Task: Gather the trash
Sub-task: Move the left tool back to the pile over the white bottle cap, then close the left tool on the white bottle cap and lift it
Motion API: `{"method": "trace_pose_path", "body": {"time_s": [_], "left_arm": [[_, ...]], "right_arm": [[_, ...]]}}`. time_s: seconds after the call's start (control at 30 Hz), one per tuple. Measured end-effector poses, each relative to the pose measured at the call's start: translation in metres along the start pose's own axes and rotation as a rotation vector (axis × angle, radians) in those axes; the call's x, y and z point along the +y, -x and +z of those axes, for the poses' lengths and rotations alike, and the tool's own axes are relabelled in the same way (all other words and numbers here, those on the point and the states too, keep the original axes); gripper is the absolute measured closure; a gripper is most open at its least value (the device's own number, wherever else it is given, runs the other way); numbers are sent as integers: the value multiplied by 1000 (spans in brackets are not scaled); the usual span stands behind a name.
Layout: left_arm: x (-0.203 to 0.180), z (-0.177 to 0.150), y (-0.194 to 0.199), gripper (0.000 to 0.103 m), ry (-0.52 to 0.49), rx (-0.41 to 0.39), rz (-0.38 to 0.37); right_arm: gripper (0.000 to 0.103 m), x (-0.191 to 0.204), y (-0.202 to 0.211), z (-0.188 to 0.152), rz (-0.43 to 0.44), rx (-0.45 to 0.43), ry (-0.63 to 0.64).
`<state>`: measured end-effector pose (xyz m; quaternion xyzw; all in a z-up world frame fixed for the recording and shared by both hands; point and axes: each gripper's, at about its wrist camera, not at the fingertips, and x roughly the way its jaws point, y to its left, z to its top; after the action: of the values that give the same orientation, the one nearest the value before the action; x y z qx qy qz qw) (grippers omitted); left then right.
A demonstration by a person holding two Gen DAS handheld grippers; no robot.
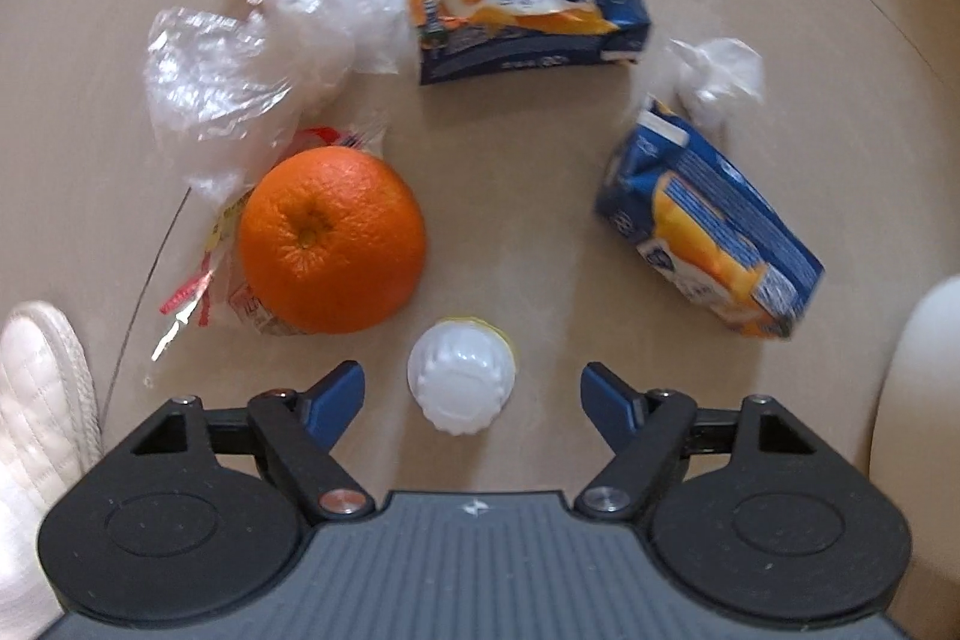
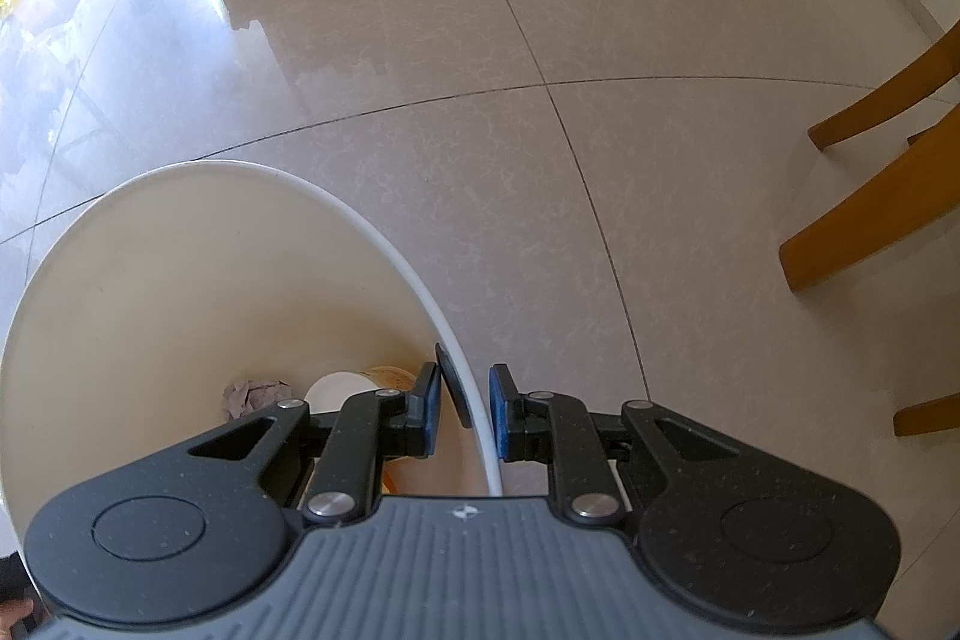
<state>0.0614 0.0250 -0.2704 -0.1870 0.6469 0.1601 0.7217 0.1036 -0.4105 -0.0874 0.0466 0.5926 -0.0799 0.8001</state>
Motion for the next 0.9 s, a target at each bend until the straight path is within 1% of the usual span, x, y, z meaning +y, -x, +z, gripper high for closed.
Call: {"method": "trace_pose_path", "body": {"time_s": [0.07,0.13,0.17,0.27,0.33,0.43,0.5,0.6,0.77,0.9], "left_arm": [[0,0,-5,27,13,5,-7],[-2,-2,-9,35,6,10,8],[-3,-2,-11,37,2,10,15],[-4,-5,-15,45,3,10,30],[-3,-5,-17,55,10,13,30],[-3,-6,-18,59,12,13,22],[-5,-6,-17,59,4,7,31],[-5,-5,-18,68,-14,11,28],[-7,0,-14,68,-34,8,26],[-15,4,-2,68,-70,18,25]], "right_arm": [[83,0,0,1,0,1,-3],[83,1,0,1,0,0,-5],[83,1,0,1,-1,0,-5],[83,1,0,0,-3,-2,-2],[83,2,0,0,-3,-2,-2],[83,2,-1,0,-3,-2,-2],[83,2,-1,0,-3,-2,-3],[83,3,-1,0,-5,-2,-2],[83,3,-1,1,-5,-2,-4],[83,3,-1,1,-4,-1,-7]]}}
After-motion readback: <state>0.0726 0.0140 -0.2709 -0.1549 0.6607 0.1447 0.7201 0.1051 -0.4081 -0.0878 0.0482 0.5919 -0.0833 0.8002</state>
